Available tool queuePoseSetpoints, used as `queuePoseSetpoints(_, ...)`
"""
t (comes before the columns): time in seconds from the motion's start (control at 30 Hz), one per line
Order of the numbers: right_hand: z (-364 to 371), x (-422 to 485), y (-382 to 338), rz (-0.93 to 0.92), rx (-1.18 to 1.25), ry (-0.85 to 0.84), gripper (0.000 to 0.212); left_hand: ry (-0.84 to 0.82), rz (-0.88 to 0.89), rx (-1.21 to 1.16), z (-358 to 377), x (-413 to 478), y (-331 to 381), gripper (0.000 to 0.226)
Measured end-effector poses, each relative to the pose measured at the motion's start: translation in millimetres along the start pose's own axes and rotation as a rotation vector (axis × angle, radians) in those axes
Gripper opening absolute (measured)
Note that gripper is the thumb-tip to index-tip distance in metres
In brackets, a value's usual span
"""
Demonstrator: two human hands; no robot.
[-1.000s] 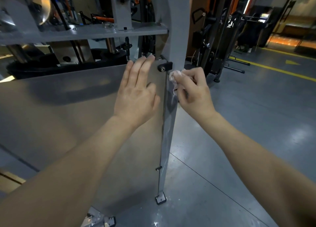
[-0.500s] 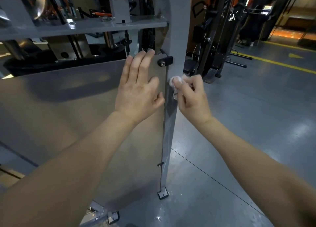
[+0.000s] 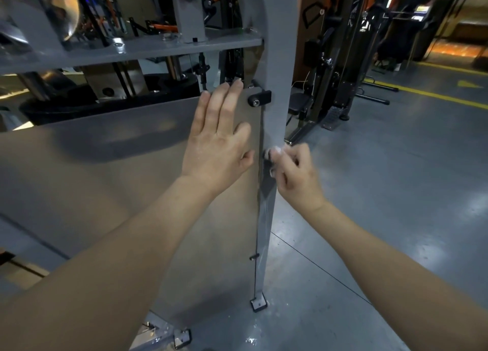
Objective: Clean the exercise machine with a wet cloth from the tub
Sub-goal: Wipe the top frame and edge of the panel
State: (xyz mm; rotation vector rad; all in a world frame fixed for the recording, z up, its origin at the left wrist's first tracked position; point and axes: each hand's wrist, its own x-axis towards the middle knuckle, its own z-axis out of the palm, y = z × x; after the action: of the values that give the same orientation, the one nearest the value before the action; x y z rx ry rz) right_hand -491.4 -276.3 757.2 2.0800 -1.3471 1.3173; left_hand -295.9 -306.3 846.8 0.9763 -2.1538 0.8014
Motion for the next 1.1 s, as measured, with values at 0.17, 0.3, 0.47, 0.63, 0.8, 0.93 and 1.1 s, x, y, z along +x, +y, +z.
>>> queuePoseSetpoints(0.17,-10,-2,5,0.039,0.007,-0.134,0.026,0.023,0.002,0.005,1,0,1,0.029)
queuePoseSetpoints(0.3,-14,24,5,0.067,0.012,0.055,0.028,0.025,0.002,0.024,3,0,0,0.028)
queuePoseSetpoints(0.47,13,-23,2,0.118,-0.003,-0.046,0.021,0.035,0.003,0.029,4,-1,-1,0.028)
queuePoseSetpoints(0.63,-3,-4,5,0.116,0.015,-0.068,0.024,0.018,0.001,0.030,3,0,0,0.031)
queuePoseSetpoints(0.8,14,-13,-3,0.177,0.053,0.053,0.021,0.023,-0.011,0.027,5,1,-1,0.032)
queuePoseSetpoints(0.93,18,-42,-2,0.173,0.051,-0.105,0.018,0.032,-0.013,0.034,4,1,0,0.031)
queuePoseSetpoints(1.1,6,-4,0,0.151,0.034,0.021,0.024,0.024,-0.025,0.030,3,1,1,0.032)
